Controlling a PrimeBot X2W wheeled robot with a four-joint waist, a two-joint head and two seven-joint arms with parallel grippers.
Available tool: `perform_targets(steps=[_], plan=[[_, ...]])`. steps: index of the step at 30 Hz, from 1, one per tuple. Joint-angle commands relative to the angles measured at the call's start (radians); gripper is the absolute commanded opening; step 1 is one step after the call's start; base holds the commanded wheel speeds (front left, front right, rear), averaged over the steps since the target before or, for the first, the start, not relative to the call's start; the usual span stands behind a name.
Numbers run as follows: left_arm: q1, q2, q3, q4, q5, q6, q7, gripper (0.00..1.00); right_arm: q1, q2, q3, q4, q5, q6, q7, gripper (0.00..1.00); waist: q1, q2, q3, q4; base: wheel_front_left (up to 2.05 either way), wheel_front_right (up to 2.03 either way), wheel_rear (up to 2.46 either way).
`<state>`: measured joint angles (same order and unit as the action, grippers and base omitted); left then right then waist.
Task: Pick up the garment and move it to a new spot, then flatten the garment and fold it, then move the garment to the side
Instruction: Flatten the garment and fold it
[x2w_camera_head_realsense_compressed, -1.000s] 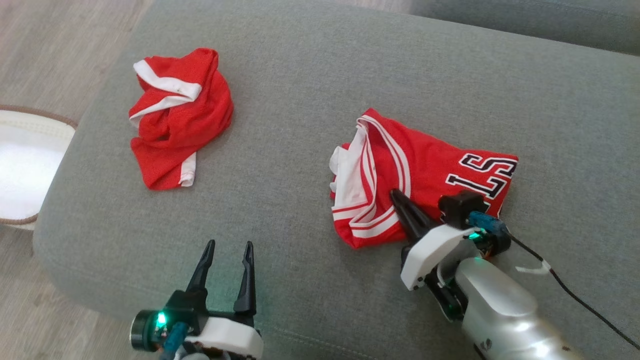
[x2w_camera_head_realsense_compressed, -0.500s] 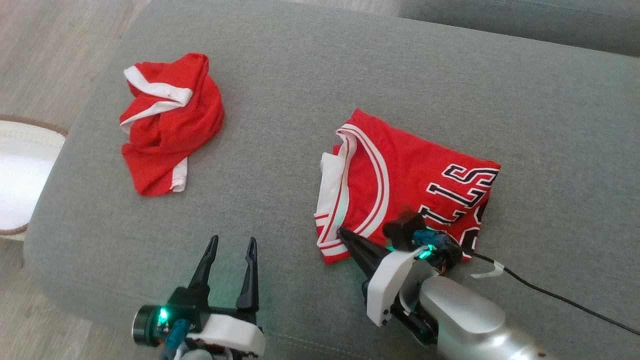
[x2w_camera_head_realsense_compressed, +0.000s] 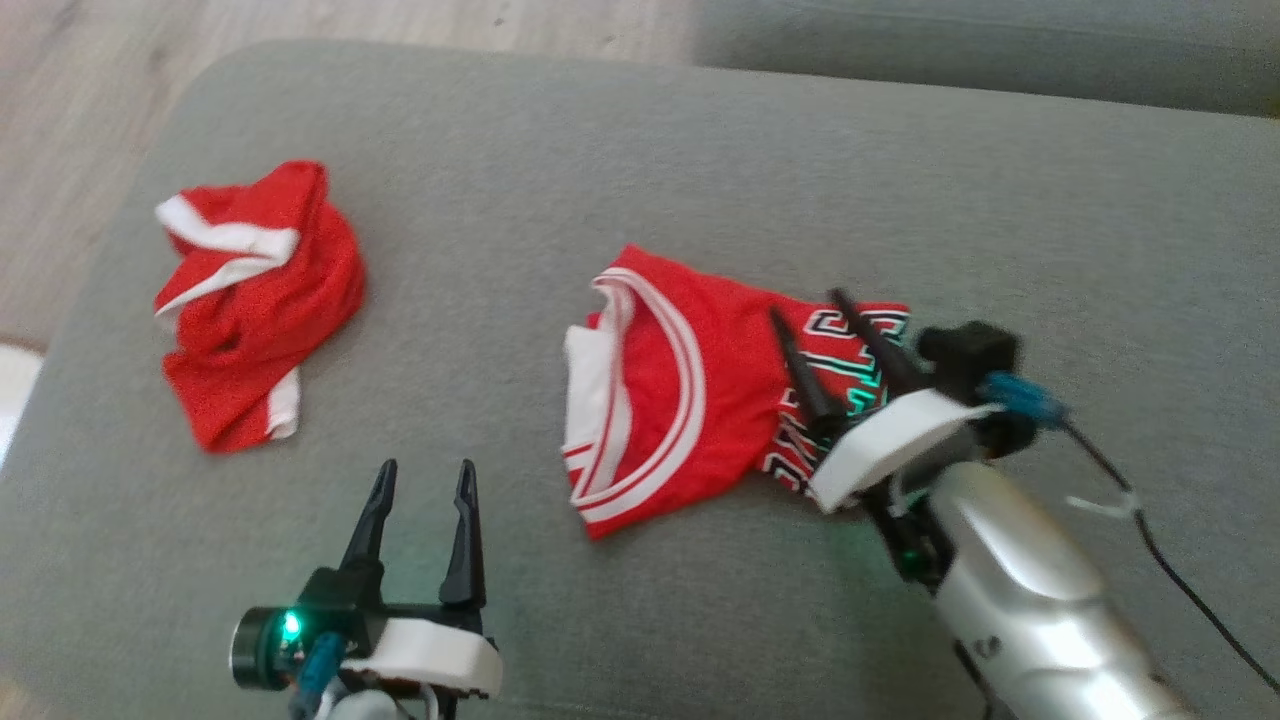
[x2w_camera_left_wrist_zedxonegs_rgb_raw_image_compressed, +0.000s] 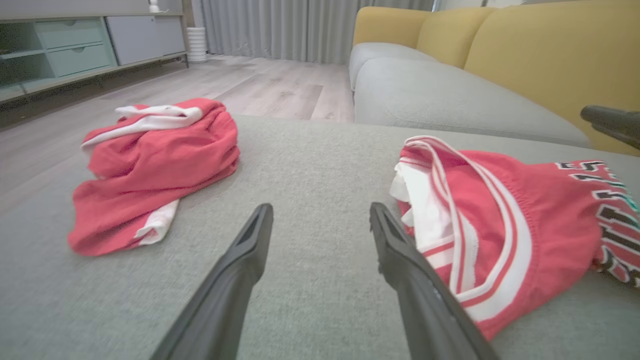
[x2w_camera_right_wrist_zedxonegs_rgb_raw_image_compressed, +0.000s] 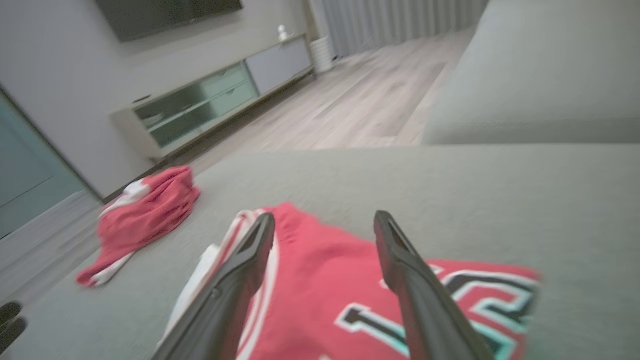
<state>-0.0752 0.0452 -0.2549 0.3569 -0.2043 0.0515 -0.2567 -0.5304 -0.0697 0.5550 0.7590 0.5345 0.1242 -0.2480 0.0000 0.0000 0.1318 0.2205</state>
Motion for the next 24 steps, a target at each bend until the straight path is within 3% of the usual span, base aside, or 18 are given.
perform_targets(steps=[1, 5, 12, 24], plan=[[-0.015, 0.005, 0.043, -0.033, 0.01, -0.001, -0.005, 1.0, 0.041, 0.019, -0.052, -0.048, -0.043, 0.007, -0.013, 1.0, 0.0, 0.0, -0.03, -0.05, 0.0, 0.0, 0.0], [-0.011, 0.005, 0.07, -0.032, 0.023, 0.005, -0.005, 1.0, 0.123, 0.019, -0.22, -0.12, -0.147, 0.007, -0.014, 1.0, 0.0, 0.0, -0.051, -0.109, 0.0, 0.0, 0.0], [0.008, 0.005, 0.116, -0.028, 0.045, 0.014, -0.005, 1.0, 0.225, 0.019, -0.354, -0.196, -0.233, 0.007, -0.014, 1.0, 0.0, 0.0, -0.075, -0.182, 0.0, 0.0, 0.0], [0.084, 0.005, 0.163, -0.032, 0.094, 0.023, -0.005, 1.0, 0.365, 0.019, -0.405, -0.278, -0.293, 0.007, -0.014, 1.0, 0.0, 0.0, -0.118, -0.252, 0.0, 0.0, 0.0]])
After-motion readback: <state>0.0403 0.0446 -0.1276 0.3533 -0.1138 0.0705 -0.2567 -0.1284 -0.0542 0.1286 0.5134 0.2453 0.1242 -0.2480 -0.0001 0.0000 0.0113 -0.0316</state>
